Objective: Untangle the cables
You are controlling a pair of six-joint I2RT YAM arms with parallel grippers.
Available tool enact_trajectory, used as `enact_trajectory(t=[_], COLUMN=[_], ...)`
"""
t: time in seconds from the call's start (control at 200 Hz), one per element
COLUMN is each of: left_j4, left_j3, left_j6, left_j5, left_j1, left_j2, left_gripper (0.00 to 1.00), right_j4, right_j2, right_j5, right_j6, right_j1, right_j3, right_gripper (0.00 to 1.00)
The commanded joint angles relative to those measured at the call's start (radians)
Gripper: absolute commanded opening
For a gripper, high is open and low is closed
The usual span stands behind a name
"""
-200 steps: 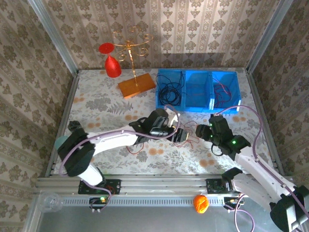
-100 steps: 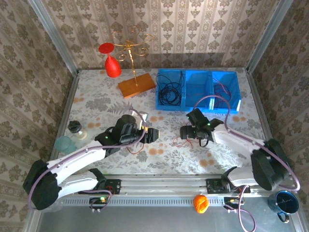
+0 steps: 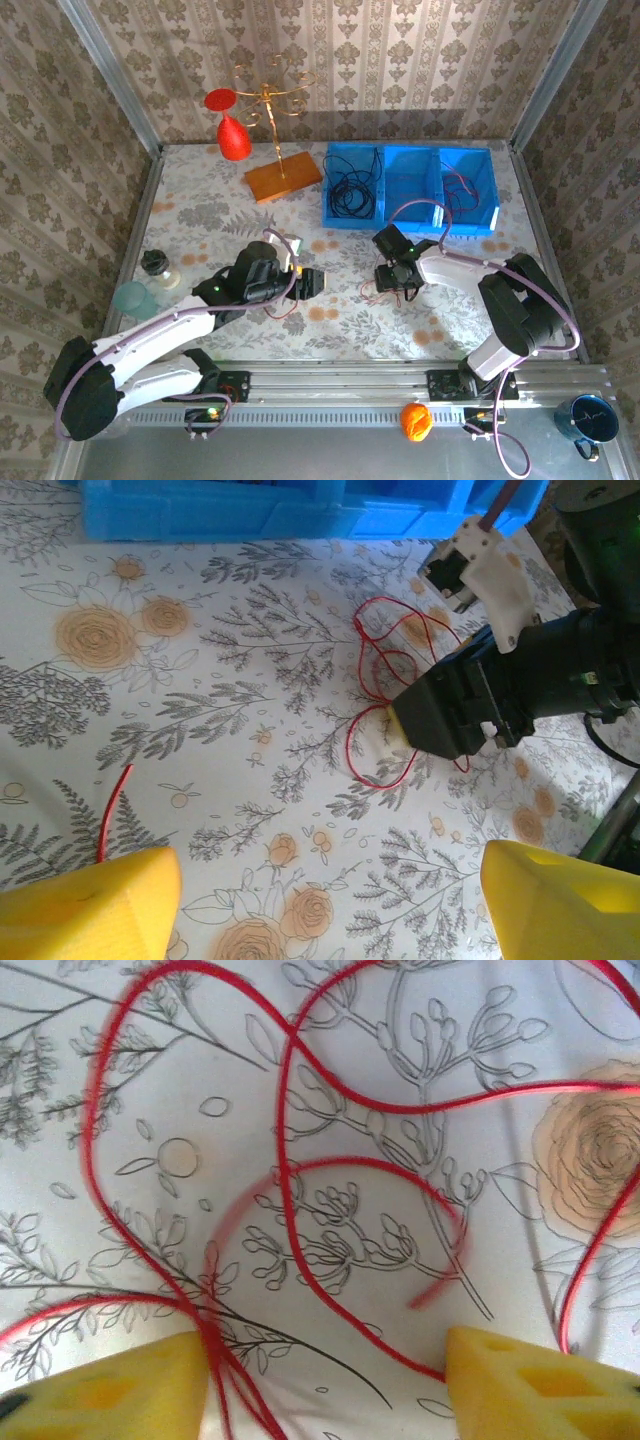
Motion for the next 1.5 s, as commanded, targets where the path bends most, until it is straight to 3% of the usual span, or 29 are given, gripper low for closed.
enact_trajectory(t=[0.0,0.05,0.15,0.465,0.745,1.12,1.495], left_j4=[0.007,0.006,-0.003,0.003,-0.024,-0.051,-0.064], left_j3=[0.001,0.001,0.002,0.008,0.021,-0.010,-0.028], left_j6=[-0.003,-0.003,-0.001,-0.001,0.014,0.000,-0.008], left_j5=[0.002,0.002,0.004,0.004,0.001,-0.009,0.000], left_j1=[0.010,0.012,0.011,0.018,0.028,0.052,0.070], left_j2=[-0.002,-0.001,-0.005,-0.006,-0.023,-0.094,-0.122], left_gripper=[0.79,0.79,0.78,0.77,0.77,0.76,0.76], right_j4=[-0.020,-0.023,-0.015,-0.031,-0.090,0.031,0.122], right_j2=[0.027,0.023,-0.020,-0.232,-0.394,-0.220,0.001], right_j5=[-0.010,0.006,0.022,0.123,0.326,0.284,0.245], right_j6=[0.019,0.022,0.021,0.010,-0.060,-0.112,-0.004], right_j1=[-0.003,-0.003,-0.003,-0.012,-0.017,-0.308,-0.479], right_j3=[-0.003,0.000,-0.003,0.040,0.282,0.544,0.579], right_gripper=[0.33,0.17,0.00,0.00,0.00,0.00,0.00])
